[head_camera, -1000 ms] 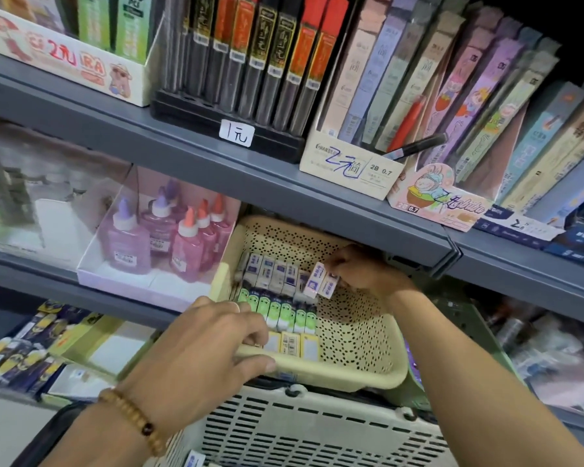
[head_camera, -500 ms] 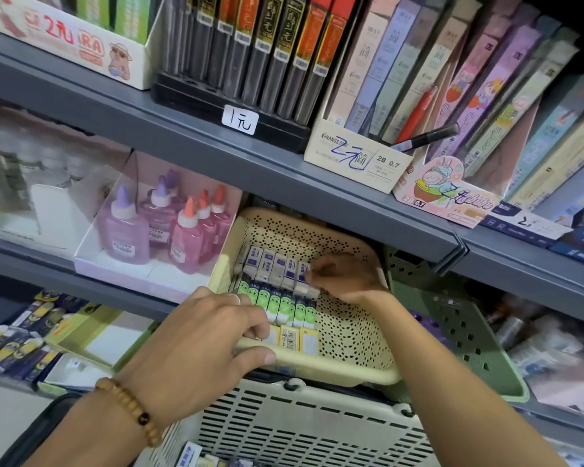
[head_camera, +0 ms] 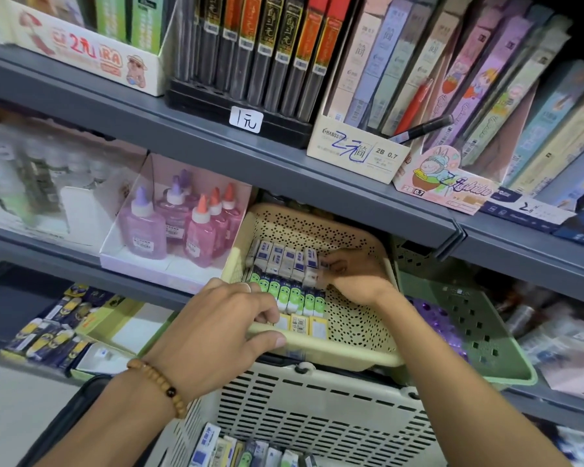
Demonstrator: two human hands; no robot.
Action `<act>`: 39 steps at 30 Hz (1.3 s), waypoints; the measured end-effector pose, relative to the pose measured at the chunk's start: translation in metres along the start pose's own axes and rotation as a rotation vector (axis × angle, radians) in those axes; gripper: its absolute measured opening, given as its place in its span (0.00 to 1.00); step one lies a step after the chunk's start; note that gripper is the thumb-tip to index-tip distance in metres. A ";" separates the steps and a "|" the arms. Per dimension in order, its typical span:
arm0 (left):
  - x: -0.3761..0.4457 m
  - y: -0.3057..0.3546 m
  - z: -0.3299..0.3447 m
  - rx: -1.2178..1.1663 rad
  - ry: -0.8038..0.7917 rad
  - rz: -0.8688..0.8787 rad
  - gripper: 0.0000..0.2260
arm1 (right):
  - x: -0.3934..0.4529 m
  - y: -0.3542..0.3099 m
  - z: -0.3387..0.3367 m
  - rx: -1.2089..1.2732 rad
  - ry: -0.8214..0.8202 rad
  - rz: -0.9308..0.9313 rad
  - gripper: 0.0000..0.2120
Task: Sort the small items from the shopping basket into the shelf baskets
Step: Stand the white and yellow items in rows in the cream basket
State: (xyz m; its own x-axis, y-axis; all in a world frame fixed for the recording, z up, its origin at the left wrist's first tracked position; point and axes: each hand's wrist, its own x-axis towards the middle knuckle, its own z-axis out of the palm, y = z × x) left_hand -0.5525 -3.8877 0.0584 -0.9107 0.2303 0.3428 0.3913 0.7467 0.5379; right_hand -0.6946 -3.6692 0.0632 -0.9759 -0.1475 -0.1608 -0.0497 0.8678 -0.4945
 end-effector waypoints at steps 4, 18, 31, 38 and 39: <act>-0.009 0.011 0.000 -0.050 0.077 -0.048 0.07 | -0.049 -0.008 -0.009 0.232 0.205 -0.095 0.03; -0.101 0.026 0.081 -0.267 -0.295 -0.593 0.17 | -0.205 0.063 0.059 0.583 0.118 0.063 0.05; -0.117 0.035 0.235 0.385 -0.608 -0.704 0.47 | -0.186 0.175 0.147 0.304 -0.424 0.441 0.19; -0.133 0.012 0.239 0.475 -0.550 -0.414 0.36 | -0.175 0.155 0.182 0.484 -0.355 0.417 0.14; -0.131 0.013 0.241 0.473 -0.563 -0.420 0.36 | -0.174 0.155 0.183 0.485 -0.353 0.407 0.12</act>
State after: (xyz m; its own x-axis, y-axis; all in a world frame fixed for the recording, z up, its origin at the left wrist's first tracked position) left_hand -0.4601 -3.7579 -0.1646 -0.9472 0.0583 -0.3153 0.0236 0.9934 0.1126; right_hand -0.4940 -3.5962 -0.1417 -0.7661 -0.0733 -0.6385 0.4828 0.5902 -0.6470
